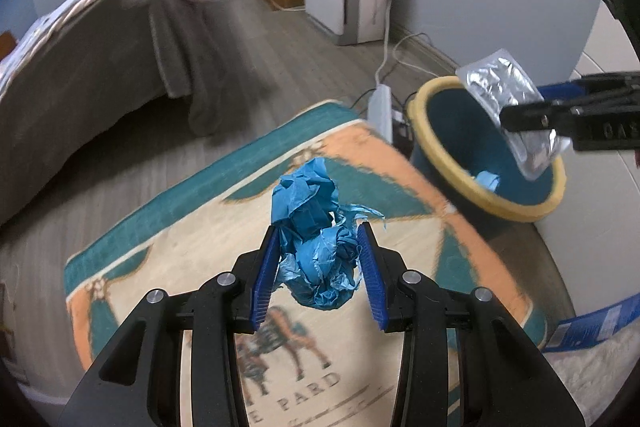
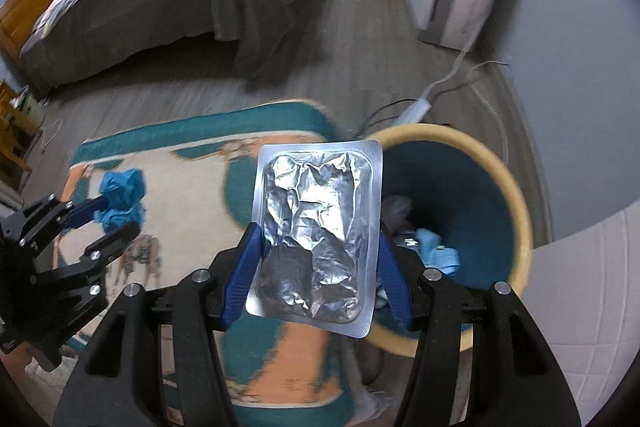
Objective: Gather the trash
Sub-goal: 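Carry the blister pack in the right tool over the bin while the left tool carries the glove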
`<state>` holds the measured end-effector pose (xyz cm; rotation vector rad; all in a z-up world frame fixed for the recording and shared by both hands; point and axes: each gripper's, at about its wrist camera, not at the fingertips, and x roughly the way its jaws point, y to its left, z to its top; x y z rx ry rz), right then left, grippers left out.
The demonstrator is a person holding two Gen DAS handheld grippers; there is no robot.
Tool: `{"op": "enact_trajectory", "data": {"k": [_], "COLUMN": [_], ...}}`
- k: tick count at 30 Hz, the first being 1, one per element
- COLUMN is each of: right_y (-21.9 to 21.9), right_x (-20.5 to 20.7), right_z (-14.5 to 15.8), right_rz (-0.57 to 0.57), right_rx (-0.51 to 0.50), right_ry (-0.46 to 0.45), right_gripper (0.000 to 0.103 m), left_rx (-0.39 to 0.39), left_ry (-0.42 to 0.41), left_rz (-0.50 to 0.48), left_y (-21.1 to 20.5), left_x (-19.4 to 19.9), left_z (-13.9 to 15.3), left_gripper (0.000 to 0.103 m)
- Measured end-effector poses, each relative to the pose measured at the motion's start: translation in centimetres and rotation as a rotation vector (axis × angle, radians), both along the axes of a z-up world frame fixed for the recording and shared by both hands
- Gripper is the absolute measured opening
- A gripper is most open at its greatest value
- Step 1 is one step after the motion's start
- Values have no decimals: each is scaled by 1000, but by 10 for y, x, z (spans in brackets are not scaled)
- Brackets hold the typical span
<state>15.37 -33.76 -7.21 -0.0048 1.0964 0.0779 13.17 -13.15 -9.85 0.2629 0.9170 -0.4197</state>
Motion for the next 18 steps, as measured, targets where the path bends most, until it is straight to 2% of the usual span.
{"op": "enact_trajectory", "data": {"k": [8, 18], "right_y": [-63, -115], "right_x": [6, 2], "right_z": [-19, -44], "right_rz": [-102, -179], "right_rx": [-4, 4], "right_ry": [33, 82], "right_gripper": [56, 56], "left_rx": [-5, -16], "left_ry": [2, 17], "left_rz": [-103, -200], "left_y": [-63, -125], "left_x": [1, -2], "left_z": [-7, -15], "left_gripper": [41, 41]}}
